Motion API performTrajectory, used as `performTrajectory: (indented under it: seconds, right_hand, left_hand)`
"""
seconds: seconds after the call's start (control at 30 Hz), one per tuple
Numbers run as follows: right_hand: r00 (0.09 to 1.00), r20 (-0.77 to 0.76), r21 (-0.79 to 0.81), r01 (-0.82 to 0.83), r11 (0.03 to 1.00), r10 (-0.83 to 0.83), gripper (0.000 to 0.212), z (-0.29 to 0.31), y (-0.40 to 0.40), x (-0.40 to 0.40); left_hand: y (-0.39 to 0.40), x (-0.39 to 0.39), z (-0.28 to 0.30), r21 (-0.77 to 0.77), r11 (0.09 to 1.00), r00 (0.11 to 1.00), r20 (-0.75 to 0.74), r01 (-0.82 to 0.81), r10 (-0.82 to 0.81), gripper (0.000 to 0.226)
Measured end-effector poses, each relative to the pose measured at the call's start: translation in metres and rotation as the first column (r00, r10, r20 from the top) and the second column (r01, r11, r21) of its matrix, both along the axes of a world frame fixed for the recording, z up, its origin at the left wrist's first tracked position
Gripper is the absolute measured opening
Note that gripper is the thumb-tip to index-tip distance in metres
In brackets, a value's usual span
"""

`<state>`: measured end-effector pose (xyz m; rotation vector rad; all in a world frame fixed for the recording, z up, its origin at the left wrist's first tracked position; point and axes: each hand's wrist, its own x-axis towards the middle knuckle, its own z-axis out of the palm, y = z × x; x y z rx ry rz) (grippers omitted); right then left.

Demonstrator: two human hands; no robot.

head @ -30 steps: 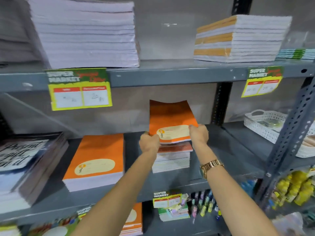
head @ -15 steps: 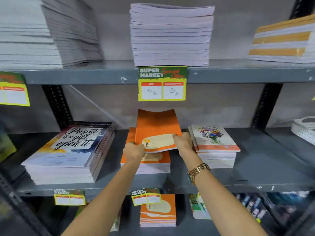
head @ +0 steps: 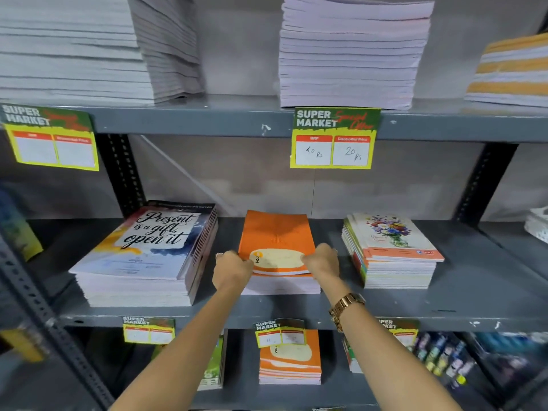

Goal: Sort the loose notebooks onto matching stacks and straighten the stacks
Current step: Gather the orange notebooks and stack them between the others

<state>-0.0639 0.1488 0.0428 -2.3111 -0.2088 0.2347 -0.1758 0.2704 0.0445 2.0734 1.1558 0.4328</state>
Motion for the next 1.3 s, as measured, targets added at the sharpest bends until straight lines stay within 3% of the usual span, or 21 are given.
performTrajectory:
  seconds: [0.1, 0.2, 0.3, 0.37, 0.43, 0.57, 0.83, 0.93, 1.3]
  right_hand:
    - [0.988, 0.154, -0.202, 0.047, 0.978, -0.016, 0.032, 0.004, 0.0, -0.004]
    - [0.927, 0.367, -0.254, 0.022, 0.967, 0.076, 0.039, 0.005, -0.003, -0.011]
    - [0.809, 0.494, -0.26, -0.214, 0.942, 0.32, 0.038, -0.004, -0.012, -0.016]
    - [0.753, 0.47, -0.355, -0.316, 0.88, 0.46, 0.042, -0.015, -0.017, -0.018]
    - [0.739, 0.41, -0.426, -0.363, 0.829, 0.534, 0.049, -0.028, -0.022, -0.018]
    - [0.706, 0.38, -0.503, -0.384, 0.774, 0.597, 0.058, -0.043, -0.033, -0.018]
    - [0.707, 0.4, -0.486, -0.377, 0.789, 0.584, 0.059, -0.044, -0.037, -0.019]
    - [0.692, 0.435, -0.475, -0.367, 0.8, 0.576, 0.05, -0.043, -0.039, -0.021]
    - [0.663, 0.414, -0.554, -0.36, 0.75, 0.624, 0.05, -0.04, -0.04, -0.017]
  left_hand:
    - [-0.005, -0.004, 0.001, 0.059, 0.998, 0.994, -0.107, 0.02, -0.013, 0.03]
    - [-0.007, -0.007, 0.001, 0.266, 0.961, 0.997, -0.044, 0.078, -0.068, 0.032]
    - [0.0, -0.008, -0.005, 0.438, 0.819, 0.923, -0.073, 0.37, -0.377, 0.036]
    - [0.007, -0.01, -0.013, 0.438, 0.674, 0.802, -0.276, 0.595, -0.53, 0.045]
    - [0.016, -0.013, -0.023, 0.417, 0.572, 0.707, -0.418, 0.707, -0.57, 0.052]
    - [0.03, -0.015, -0.033, 0.402, 0.584, 0.709, -0.382, 0.705, -0.593, 0.049]
    - [0.033, -0.009, -0.037, 0.377, 0.607, 0.714, -0.417, 0.699, -0.562, 0.049]
    - [0.033, -0.01, -0.039, 0.385, 0.605, 0.715, -0.433, 0.697, -0.549, 0.049]
    - [0.026, -0.01, -0.039, 0.455, 0.56, 0.721, -0.488, 0.692, -0.493, 0.049]
